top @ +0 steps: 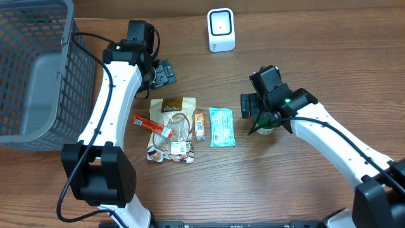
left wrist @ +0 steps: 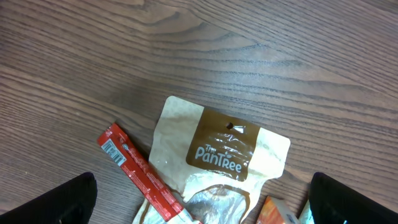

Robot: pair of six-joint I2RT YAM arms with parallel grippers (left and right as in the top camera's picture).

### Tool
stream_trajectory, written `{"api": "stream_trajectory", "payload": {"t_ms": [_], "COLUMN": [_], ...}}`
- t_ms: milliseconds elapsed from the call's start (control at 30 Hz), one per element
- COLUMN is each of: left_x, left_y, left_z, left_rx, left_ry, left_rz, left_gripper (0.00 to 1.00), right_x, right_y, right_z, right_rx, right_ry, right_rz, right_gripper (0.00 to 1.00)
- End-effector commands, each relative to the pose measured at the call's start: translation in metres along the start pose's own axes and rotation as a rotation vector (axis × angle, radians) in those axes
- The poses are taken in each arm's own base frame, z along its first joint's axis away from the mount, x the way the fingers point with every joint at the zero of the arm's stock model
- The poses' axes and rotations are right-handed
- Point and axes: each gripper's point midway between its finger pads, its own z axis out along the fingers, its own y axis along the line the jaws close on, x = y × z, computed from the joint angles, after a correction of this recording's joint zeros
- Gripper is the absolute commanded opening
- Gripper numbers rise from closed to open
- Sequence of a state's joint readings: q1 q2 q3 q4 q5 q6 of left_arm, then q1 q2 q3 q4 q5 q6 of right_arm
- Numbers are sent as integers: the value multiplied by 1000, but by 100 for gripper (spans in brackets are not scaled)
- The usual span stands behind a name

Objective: Scan the item barcode
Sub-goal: 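Move the right gripper over the green-lidded jar and lower it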

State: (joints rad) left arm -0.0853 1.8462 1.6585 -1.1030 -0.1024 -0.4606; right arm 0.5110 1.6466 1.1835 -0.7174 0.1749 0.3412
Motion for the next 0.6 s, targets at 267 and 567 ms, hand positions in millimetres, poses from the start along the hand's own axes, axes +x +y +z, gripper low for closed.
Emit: {"api": "stream_trajectory", "payload": {"t_ms": [267, 567], "left_x": [-5, -5], "left_y": [0, 0], "left_z": [-9, -9], "left_rx": [4, 4], "left_ry": [-30, -30], "left_rz": [9, 9], "left_gripper": [100, 99], "right_x": [13, 16], "right_y": [-12, -13], "right_z": [6, 6], "right_rx": [60, 65], "right_ry": [48, 60], "right_rz": [-1, -4], "right_gripper": [100, 100]}}
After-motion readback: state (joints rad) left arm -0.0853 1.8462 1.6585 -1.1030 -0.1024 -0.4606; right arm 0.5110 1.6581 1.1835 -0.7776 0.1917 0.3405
